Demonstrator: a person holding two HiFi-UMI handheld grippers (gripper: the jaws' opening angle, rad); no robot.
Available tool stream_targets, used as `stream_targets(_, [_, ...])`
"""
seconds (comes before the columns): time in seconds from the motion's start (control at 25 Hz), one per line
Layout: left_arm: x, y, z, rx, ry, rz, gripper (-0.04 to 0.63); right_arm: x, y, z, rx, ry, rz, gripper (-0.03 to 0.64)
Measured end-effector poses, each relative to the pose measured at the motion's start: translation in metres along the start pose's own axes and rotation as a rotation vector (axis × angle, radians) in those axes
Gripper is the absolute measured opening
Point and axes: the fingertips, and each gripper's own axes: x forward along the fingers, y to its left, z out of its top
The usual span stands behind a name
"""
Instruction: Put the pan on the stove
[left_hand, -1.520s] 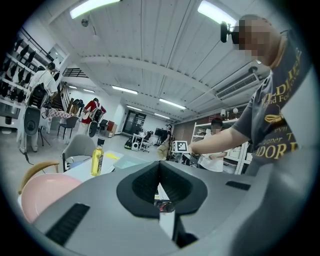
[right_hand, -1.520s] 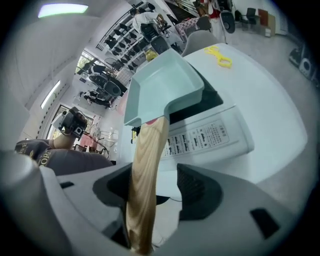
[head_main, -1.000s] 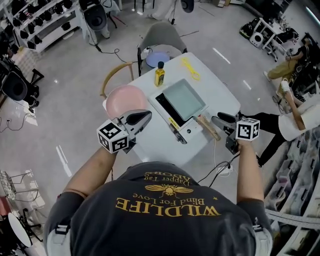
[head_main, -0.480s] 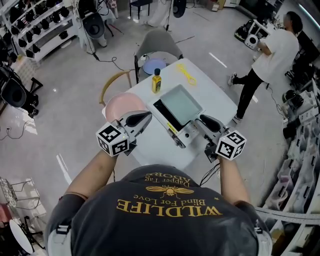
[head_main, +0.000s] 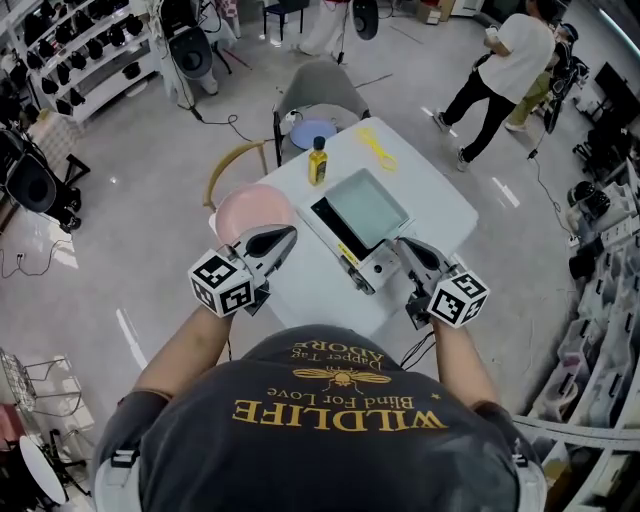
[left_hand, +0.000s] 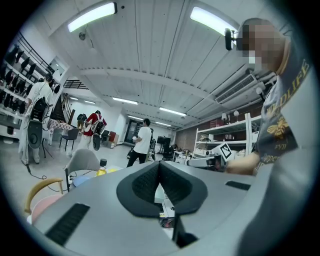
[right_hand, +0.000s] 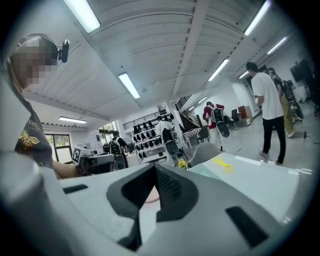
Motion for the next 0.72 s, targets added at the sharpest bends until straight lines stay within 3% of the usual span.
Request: stream_targets(0.72, [-0.0062,-0.0015,0.0005,-0.004,-0.001,0.013,0.002,-0.0052,-0.0065,-0.0079,0.014,0.017,-0.039,0.000])
